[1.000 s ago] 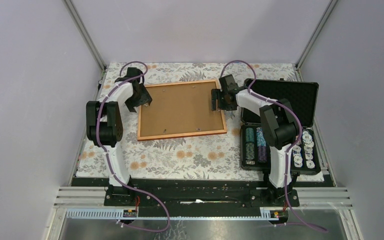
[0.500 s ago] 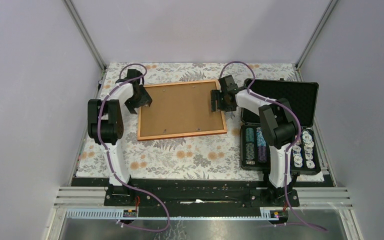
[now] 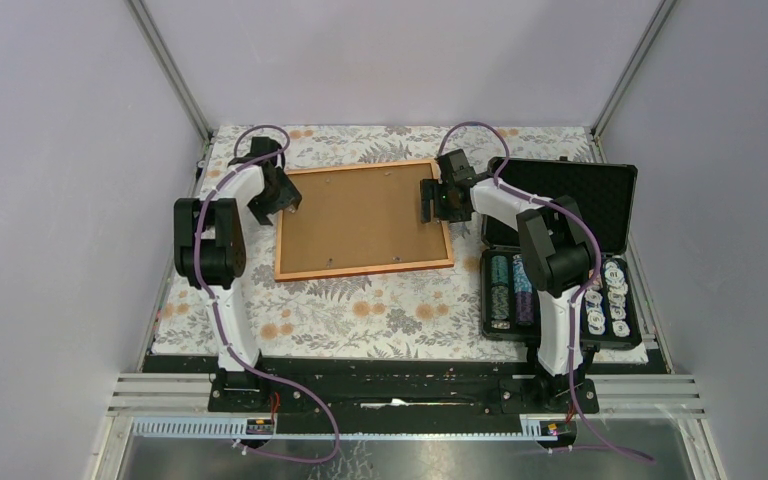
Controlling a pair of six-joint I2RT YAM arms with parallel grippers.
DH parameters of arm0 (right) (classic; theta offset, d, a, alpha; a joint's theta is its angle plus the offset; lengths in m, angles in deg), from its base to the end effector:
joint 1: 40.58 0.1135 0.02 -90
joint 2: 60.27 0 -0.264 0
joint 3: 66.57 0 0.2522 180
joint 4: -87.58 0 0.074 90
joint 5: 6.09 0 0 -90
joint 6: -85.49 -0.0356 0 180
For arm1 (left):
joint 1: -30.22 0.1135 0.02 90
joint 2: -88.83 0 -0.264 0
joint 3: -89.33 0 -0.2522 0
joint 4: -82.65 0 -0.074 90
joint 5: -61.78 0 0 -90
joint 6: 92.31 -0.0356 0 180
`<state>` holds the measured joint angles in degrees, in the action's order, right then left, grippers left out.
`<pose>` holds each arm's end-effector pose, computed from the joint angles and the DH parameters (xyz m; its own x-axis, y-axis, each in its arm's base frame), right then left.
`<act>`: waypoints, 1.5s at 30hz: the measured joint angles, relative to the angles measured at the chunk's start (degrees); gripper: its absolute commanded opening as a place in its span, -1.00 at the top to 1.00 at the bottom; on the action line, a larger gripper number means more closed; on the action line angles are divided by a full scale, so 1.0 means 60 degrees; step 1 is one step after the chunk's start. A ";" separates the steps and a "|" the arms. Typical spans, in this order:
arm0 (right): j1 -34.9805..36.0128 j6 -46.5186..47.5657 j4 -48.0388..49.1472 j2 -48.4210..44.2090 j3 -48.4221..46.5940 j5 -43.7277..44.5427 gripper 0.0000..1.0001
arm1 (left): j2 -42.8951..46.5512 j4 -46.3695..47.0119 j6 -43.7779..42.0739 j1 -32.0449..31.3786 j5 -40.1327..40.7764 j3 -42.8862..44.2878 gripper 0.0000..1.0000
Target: Put the photo into the frame
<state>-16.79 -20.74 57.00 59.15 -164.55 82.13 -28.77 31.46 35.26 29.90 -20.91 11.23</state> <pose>0.4130 0.1833 0.1649 -0.8101 -0.0518 -0.5840 -0.2023 0.9596 0.1955 0.4280 0.0021 0.1787 -0.7019 -0.6009 -0.3825 -0.5960 0.7895 -0.1466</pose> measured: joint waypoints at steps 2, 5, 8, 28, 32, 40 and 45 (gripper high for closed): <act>0.0000 0.0004 0.0000 0.0000 -0.0004 -0.0051 -0.62 | -0.0051 0.0007 -0.0004 -0.0004 -0.0004 0.0000 -0.52; 0.0000 0.0022 0.0000 0.0004 -0.0004 -0.0102 -0.62 | -0.0175 0.0004 -0.0004 -0.0015 0.0000 -0.0004 -0.47; 0.0000 0.0029 0.0000 0.0004 -0.0007 -0.0127 -0.62 | -0.0215 0.0051 -0.0033 -0.0015 -0.0022 0.0000 -0.29; 0.0000 0.0073 0.0004 0.0073 -0.0095 -0.0153 -0.62 | 0.0073 0.0838 -0.0933 0.0455 -0.0874 -0.0492 1.00; 0.0000 0.0073 0.0004 0.0076 -0.0095 -0.0153 -0.63 | 0.0568 0.1490 -0.1049 0.0586 -0.1198 -0.1311 0.95; 0.0000 0.0098 0.0011 0.0076 -0.0098 -0.0153 -0.67 | 0.1319 0.1563 -0.1002 0.0780 -0.1603 -0.2022 -0.37; 0.0004 0.0098 0.0007 0.0084 -0.0113 -0.0153 -0.68 | 0.1880 0.1727 -0.0969 0.0812 -0.1581 -0.2025 -0.34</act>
<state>-16.76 -20.15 57.04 59.65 -165.23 81.21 -17.50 41.82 29.44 34.77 -30.39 -0.92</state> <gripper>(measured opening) 0.834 0.686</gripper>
